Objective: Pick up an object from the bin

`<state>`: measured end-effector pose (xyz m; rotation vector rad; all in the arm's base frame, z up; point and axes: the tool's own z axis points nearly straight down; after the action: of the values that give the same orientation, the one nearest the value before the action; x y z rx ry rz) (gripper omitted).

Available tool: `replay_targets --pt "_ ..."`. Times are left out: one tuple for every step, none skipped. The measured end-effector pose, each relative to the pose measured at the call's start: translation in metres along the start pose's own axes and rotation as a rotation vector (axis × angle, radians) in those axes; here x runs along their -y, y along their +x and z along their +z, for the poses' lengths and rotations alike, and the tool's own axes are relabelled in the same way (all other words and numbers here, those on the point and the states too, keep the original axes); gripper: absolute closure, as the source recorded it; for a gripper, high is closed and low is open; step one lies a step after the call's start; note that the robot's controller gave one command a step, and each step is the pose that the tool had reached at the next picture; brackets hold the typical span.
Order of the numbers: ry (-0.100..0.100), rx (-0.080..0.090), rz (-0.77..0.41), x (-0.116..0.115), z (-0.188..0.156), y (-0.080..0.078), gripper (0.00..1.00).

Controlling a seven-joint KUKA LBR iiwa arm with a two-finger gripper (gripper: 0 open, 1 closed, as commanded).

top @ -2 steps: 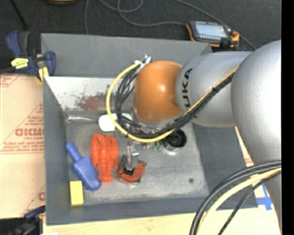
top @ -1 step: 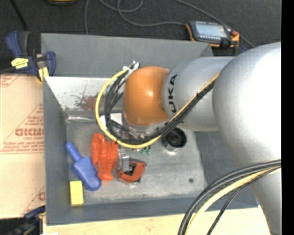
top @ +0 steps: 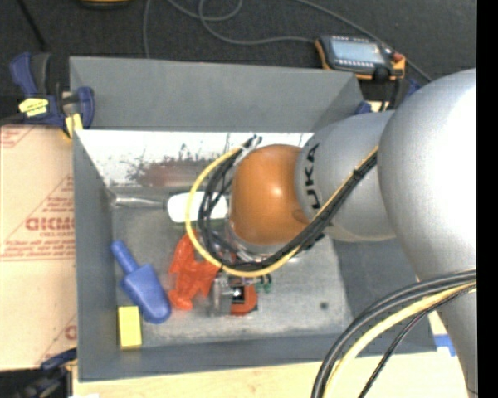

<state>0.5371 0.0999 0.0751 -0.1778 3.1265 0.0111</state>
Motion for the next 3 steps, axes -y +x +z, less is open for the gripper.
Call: replay_targets --pt "0.01 -0.011 0.121 0.013 0.003 0.002 0.0" --pt "0.003 -0.005 0.163 -0.01 0.003 -0.01 0.0" --pt "0.004 -0.001 0.232 0.024 0.003 0.035 0.0"
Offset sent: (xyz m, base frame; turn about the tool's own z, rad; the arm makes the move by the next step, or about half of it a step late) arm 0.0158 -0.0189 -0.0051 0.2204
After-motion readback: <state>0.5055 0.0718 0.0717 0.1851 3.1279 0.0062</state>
